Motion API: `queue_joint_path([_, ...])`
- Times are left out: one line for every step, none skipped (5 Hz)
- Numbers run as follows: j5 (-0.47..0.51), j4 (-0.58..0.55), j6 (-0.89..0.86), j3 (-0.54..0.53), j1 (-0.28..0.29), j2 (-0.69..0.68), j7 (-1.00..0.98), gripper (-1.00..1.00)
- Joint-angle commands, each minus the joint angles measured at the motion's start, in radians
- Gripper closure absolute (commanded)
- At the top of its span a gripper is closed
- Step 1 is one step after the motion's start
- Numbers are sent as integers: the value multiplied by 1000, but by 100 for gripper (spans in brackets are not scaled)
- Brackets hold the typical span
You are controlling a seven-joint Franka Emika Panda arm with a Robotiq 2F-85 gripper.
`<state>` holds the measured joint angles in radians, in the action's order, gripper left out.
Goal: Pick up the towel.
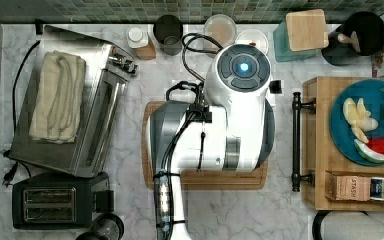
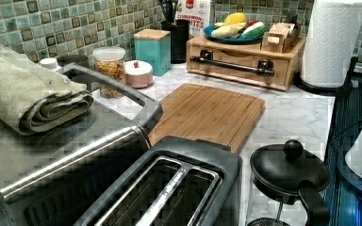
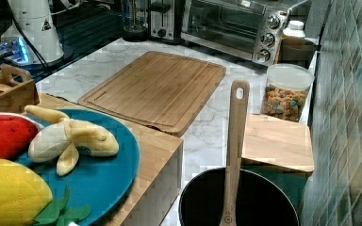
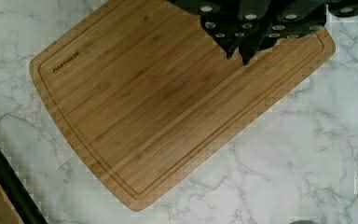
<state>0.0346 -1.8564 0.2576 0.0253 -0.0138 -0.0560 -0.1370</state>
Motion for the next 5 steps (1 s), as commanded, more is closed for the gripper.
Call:
queue_joint_path([6, -1, 16, 0, -1, -1, -1, 100])
queue_joint_path([31, 26, 30, -16, 11, -33, -39, 100])
queue_joint_path([33, -46, 188, -52, 50, 36, -43, 100])
queue_joint_path([114, -38, 254, -73, 75, 43, -135, 100])
queue_joint_path([106, -87, 387, -108, 97, 116, -145, 100])
